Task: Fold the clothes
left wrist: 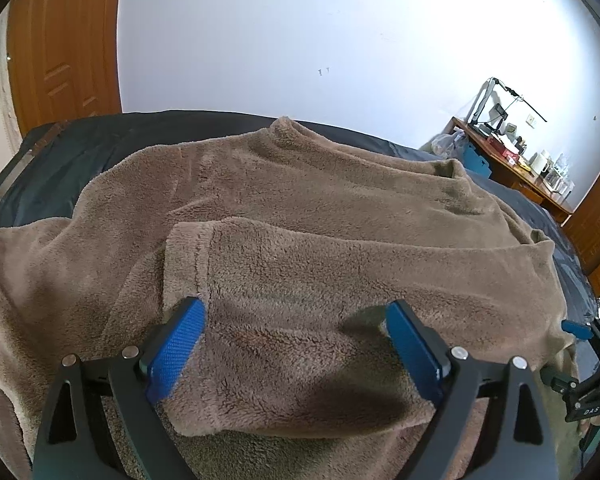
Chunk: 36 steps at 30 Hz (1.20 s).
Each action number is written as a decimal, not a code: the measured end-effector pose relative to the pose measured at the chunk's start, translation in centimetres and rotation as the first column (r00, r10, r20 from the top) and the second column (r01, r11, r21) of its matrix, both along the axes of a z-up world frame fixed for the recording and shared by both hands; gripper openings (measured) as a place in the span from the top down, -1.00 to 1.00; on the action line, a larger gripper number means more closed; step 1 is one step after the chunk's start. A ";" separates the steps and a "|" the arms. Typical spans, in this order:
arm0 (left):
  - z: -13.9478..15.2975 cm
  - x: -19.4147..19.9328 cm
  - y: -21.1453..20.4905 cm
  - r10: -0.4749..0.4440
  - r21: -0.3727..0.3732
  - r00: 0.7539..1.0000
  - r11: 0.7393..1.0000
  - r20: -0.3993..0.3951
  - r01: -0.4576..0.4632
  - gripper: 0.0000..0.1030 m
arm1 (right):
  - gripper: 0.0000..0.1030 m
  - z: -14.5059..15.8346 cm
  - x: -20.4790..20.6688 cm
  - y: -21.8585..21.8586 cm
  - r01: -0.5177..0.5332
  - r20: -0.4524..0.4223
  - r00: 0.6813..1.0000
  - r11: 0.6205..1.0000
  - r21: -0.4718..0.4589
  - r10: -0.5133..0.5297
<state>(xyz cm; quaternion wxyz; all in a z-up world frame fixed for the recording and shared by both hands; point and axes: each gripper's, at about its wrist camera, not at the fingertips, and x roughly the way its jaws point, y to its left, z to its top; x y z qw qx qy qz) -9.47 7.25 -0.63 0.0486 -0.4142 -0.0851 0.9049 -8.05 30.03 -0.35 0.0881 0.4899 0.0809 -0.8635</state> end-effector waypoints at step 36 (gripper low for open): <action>2.7 2.4 -3.9 0.016 0.270 0.995 0.962 0.098 -0.042 -0.97 | -1.00 -0.5 4.8 -3.4 0.112 -0.070 0.991 0.993 -0.044 -0.115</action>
